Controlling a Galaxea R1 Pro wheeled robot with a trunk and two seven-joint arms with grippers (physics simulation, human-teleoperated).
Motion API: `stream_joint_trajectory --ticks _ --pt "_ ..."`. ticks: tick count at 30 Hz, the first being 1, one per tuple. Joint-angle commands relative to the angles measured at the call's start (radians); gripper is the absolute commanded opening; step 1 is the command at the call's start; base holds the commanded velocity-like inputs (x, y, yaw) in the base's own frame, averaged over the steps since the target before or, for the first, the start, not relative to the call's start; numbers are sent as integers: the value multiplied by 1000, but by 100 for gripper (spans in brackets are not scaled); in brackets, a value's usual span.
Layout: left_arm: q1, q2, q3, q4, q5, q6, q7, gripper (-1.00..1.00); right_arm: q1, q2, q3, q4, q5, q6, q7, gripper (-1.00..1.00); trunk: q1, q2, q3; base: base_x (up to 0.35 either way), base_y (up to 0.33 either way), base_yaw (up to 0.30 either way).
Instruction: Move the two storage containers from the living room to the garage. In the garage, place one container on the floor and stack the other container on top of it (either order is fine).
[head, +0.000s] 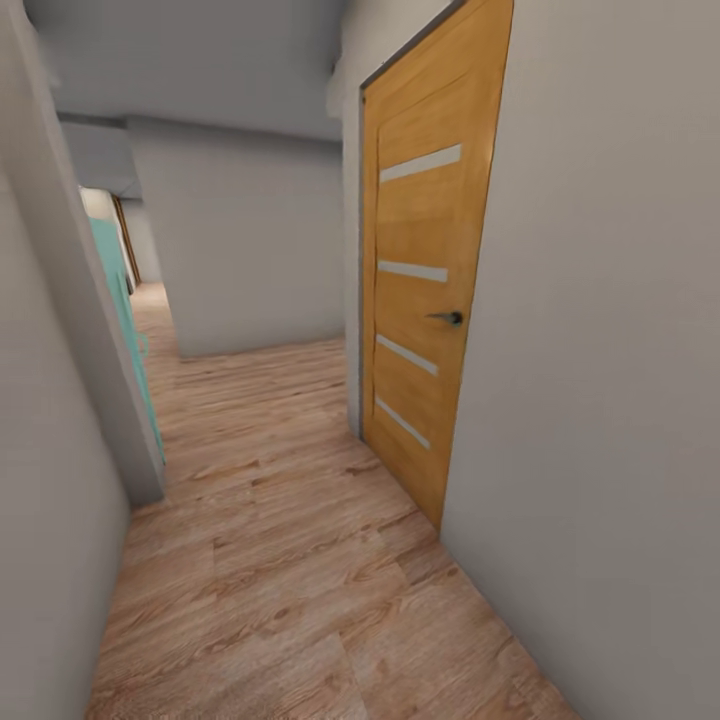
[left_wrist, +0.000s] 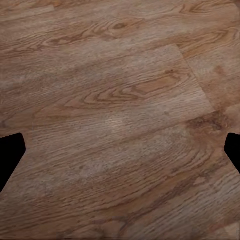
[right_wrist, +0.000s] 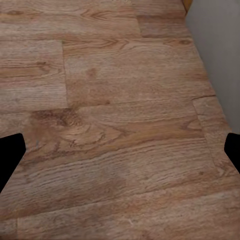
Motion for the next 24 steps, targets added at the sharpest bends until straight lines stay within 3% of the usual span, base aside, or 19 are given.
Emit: stream_joint_trajectory --ticks 1,7,24 --pt "-1 0 3 -1 3 -2 0 100 0 -3 7 0 3 -1 -9 100 0 -1 -1 0 0 289" --pt "-1 4 6 -4 4 0 -8 100 0 -6 6 1 3 -1 -9 100 0 -1 -3 131 0 221" --pt "-1 1 4 -4 4 5 -4 100 0 -6 12 1 5 -2 -9 100 0 -1 -4 322 0 10"
